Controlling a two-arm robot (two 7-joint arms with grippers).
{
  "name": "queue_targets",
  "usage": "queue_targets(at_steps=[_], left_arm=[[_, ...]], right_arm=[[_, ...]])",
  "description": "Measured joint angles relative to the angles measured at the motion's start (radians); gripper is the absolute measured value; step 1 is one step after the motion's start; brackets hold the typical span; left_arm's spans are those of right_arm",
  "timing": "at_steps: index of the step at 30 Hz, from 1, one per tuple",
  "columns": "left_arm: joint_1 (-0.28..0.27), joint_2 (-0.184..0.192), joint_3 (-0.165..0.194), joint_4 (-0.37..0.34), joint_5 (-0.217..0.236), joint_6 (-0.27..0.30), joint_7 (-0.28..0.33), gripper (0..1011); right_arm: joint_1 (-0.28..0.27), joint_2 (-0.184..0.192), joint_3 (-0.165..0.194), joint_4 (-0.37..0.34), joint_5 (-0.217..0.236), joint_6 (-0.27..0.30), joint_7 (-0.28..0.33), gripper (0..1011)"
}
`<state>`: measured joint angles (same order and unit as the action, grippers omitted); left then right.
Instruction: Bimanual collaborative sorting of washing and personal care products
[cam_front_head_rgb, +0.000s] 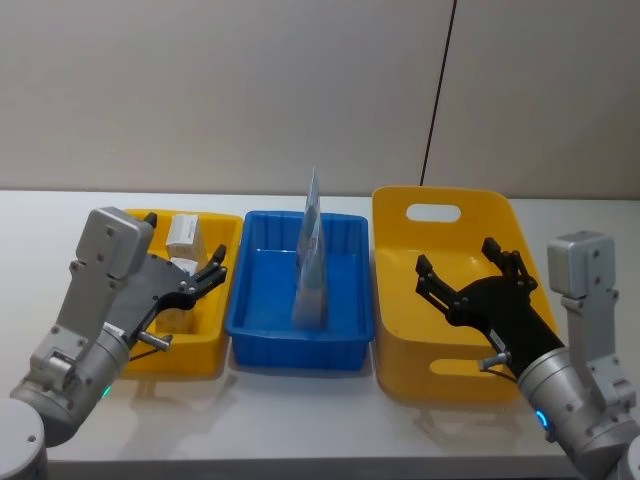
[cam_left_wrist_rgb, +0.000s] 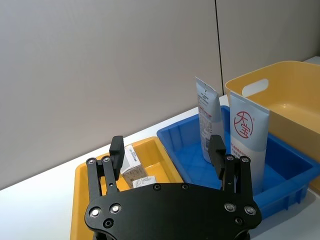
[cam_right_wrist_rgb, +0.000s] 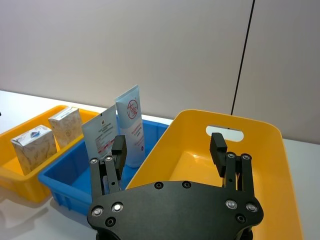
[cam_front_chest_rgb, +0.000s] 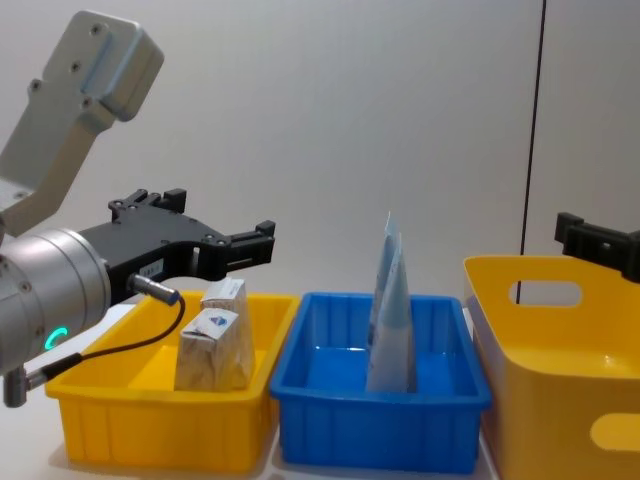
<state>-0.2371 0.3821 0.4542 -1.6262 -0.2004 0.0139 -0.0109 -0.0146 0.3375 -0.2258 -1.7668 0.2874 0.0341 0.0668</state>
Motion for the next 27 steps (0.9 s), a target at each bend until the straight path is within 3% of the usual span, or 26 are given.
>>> queue_targets(at_steps=[27], left_arm=[[0.0,0.0,0.0,0.0,0.0,0.0,0.0,1001]], right_arm=[[0.0,0.0,0.0,0.0,0.0,0.0,0.0,1002]])
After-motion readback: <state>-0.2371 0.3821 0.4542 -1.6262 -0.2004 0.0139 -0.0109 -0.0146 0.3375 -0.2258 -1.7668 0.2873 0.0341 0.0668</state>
